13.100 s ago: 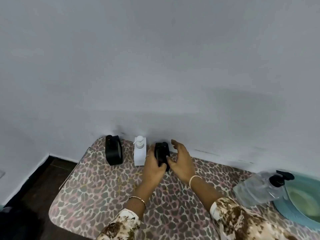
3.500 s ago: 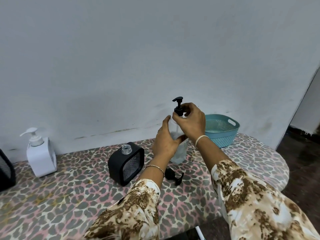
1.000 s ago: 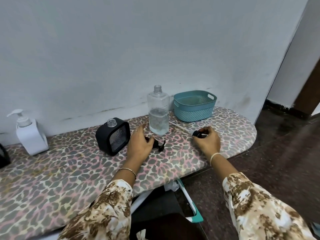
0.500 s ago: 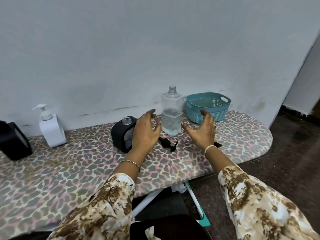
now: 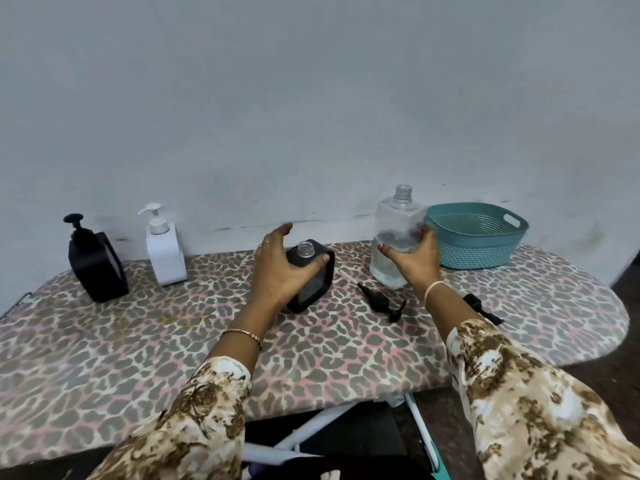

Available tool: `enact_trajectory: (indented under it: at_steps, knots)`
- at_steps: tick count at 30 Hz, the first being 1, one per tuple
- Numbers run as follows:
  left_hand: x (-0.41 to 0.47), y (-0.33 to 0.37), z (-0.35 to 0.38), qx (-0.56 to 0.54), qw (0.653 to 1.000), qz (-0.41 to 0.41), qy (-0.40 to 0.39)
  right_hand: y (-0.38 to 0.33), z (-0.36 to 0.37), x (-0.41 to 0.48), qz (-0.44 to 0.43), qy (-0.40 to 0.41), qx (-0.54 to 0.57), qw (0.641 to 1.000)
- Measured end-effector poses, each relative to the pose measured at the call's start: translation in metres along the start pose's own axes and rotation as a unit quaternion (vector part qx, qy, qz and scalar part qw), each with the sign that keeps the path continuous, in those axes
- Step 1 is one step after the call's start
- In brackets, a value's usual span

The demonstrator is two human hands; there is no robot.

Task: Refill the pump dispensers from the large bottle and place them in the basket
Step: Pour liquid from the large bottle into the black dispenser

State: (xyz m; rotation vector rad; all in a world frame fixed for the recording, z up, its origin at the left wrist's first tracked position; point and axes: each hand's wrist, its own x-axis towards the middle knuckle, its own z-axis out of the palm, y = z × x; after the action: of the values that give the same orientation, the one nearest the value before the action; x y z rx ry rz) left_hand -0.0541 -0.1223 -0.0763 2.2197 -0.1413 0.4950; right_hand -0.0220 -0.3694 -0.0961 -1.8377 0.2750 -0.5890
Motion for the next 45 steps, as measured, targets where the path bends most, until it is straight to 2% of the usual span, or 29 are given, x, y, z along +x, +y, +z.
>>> enact_trajectory:
  at_steps: [5,9,14,26,35,41,45]
  knots:
    - [-0.012,-0.020,0.006,-0.064,0.997,-0.010,-0.038,0.008,0.005,0.011,0.025,-0.004,0.020,0.999]
    - [-0.019,-0.025,0.015,-0.096,0.995,-0.002,-0.005,0.005,0.012,0.016,0.020,-0.016,0.057,0.998]
    - [-0.020,-0.033,0.022,-0.096,0.995,0.009,0.012,0.007,0.021,0.019,0.024,0.013,0.107,0.994]
    - [-0.025,-0.041,0.022,-0.108,0.994,-0.019,0.005,0.004,0.028,0.018,0.038,0.066,0.075,0.994]
    - [-0.031,-0.034,0.015,-0.079,0.994,-0.053,0.057,-0.027,0.021,-0.007,-0.053,0.005,-0.077,0.996]
    - [-0.031,-0.035,0.017,-0.040,0.996,-0.061,0.057,-0.046,0.020,-0.030,-0.148,-0.030,-0.180,0.972]
    - [-0.033,-0.034,0.018,-0.012,0.996,-0.070,0.050,-0.053,0.020,-0.043,-0.203,-0.032,-0.260,0.943]
